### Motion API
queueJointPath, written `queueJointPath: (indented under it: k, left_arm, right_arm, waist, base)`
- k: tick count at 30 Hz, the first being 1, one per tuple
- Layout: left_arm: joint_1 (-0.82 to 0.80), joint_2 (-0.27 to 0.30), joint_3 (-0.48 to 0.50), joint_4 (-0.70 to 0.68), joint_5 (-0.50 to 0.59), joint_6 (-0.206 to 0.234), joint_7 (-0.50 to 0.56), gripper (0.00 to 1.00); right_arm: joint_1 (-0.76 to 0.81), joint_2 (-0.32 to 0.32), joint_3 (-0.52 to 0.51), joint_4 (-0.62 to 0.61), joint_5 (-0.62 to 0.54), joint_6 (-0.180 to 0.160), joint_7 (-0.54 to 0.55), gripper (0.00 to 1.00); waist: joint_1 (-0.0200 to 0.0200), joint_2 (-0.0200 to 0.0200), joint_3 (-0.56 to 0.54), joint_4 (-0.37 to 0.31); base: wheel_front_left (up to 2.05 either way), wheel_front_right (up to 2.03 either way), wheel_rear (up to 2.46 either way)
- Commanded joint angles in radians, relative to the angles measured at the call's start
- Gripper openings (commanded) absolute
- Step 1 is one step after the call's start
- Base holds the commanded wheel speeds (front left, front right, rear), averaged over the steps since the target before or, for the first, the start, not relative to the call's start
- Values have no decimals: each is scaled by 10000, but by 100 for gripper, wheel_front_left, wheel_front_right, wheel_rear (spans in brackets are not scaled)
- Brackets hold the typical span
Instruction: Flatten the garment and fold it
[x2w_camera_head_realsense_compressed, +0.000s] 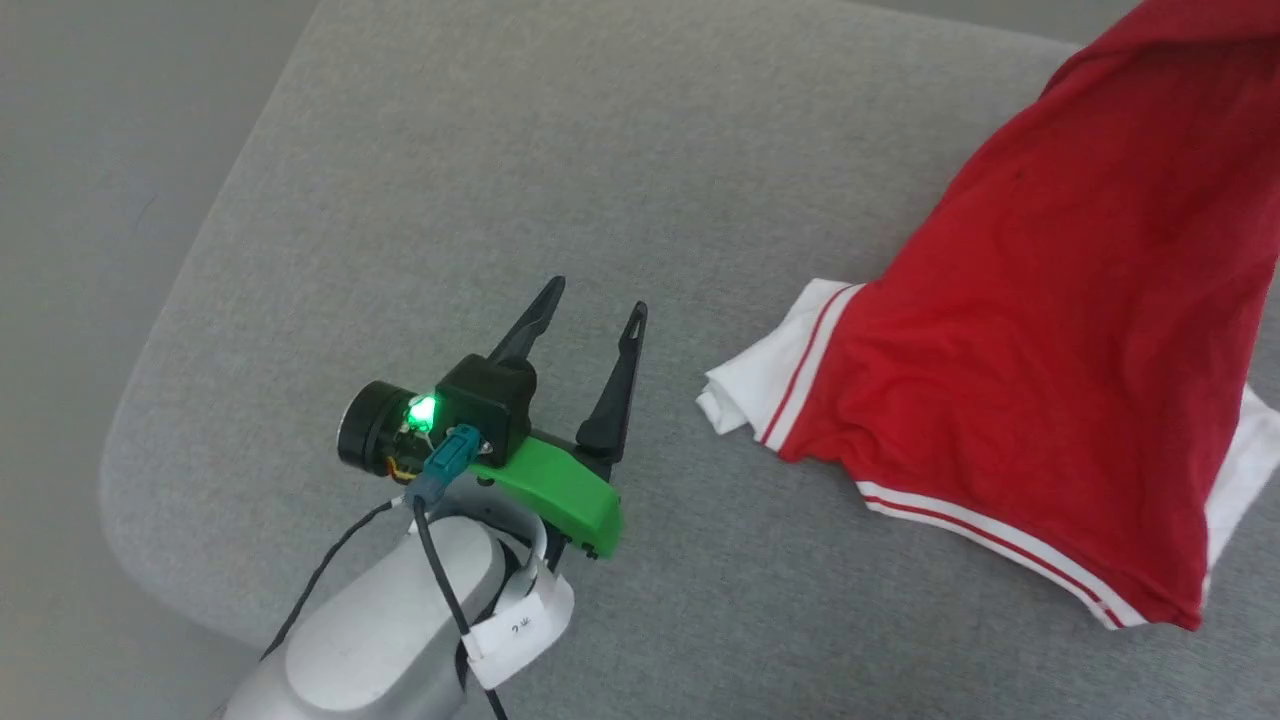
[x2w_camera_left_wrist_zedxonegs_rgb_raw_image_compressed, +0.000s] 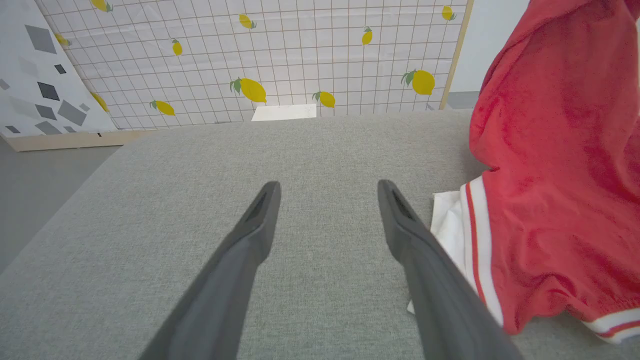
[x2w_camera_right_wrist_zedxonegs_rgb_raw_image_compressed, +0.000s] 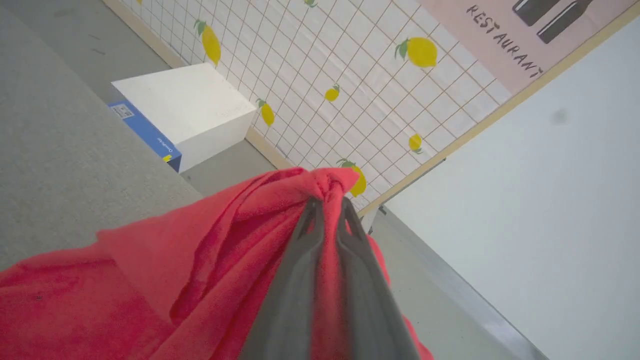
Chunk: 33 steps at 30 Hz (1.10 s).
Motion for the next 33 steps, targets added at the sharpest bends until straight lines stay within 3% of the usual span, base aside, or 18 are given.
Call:
queueJointPath:
  k: [1, 2, 3, 11, 19, 28, 33]
  left_arm:
    - [-173, -91, 74, 62, 118, -41, -86, 100]
    - [-173, -125, 105, 88, 129, -56, -100, 100]
    - [-166, -149, 135, 116, 141, -73, -111, 100]
    - [-118, -127, 306, 328, 173, -183, -146, 100]
    - [-56, 140, 484, 555, -81, -280, -60, 100]
    - [381, 487, 848, 640, -667, -187, 142, 100]
    - [610, 770, 952, 504, -915, -136, 409, 100]
  right_arm:
    - [-15, 100, 293, 334, -30, -17, -158, 0]
    - [-16, 107, 554, 638, -46, -17, -268, 45]
    - [-1, 139, 786, 922, 25, -17, -322, 100]
    - [365, 496, 2057, 2030, 1331, -17, -853, 100]
    - [524, 741, 2471, 2338, 2773, -17, -1955, 100]
    - [1789, 808, 1881, 1499, 4406, -17, -3477, 100]
    - [3176, 756, 862, 438, 4757, -17, -4252, 100]
  waist:
    - [-2, 0, 570, 556]
    - [-2, 0, 598, 571]
    - [-2, 0, 613, 572]
    - [-2, 0, 426, 203]
    - [-2, 0, -485, -510]
    - [-2, 0, -1682, -1388]
    - [-2, 0, -1983, -1851]
  base:
    - [0, 0, 0]
    - [0, 0, 0]
    - [0, 0, 0]
    - [0, 0, 0]
    - [0, 0, 0]
    - [0, 0, 0]
    - [0, 0, 0]
